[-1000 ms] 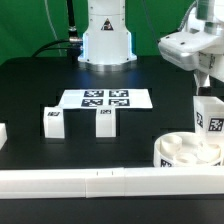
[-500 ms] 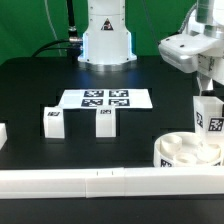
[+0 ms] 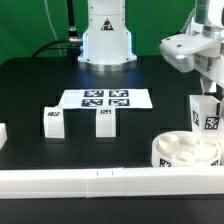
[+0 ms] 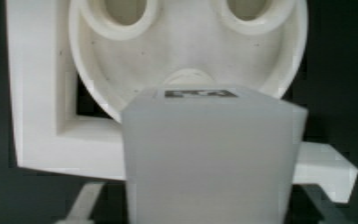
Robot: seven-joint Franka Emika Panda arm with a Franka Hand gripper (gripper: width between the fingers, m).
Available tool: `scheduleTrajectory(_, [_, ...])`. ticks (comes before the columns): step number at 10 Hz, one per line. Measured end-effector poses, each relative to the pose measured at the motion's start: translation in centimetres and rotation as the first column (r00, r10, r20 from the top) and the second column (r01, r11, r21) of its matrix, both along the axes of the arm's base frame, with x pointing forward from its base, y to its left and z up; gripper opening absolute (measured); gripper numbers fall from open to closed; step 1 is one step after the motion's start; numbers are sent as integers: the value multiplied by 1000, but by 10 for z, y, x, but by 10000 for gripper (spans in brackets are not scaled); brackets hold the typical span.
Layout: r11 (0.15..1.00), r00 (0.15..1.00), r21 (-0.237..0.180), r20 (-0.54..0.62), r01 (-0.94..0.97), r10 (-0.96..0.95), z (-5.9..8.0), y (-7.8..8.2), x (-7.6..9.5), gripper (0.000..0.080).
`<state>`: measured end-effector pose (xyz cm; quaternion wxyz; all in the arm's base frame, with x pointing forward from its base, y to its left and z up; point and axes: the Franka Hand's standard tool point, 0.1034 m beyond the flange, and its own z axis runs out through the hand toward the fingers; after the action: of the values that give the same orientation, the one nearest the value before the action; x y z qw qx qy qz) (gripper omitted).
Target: Assemble stool
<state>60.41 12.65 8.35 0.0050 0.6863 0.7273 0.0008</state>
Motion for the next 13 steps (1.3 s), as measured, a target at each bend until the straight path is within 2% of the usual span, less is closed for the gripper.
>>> scheduleTrajectory(3, [928,928,20,-4,372,-372,-1,-4,1,335])
scheduleTrajectory(4, [883,883,25,-9,469,-469,-1,-5,1,335])
scheduleTrajectory(6, [729,730,38,-29,683,-683,-1,-3,1,337])
scheduleTrajectory(7, [679,680,41,-34,733,-732,-1,-2,1,337])
scheduleTrajectory(8, [579,582,53,-42,813,-812,-1,-1,2,337])
scheduleTrajectory(10, [506,508,55,-45,861,-860,-1,-2,3,337])
scheduleTrajectory(13, [305,307,46,-54,951,-950,-1,-4,3,337])
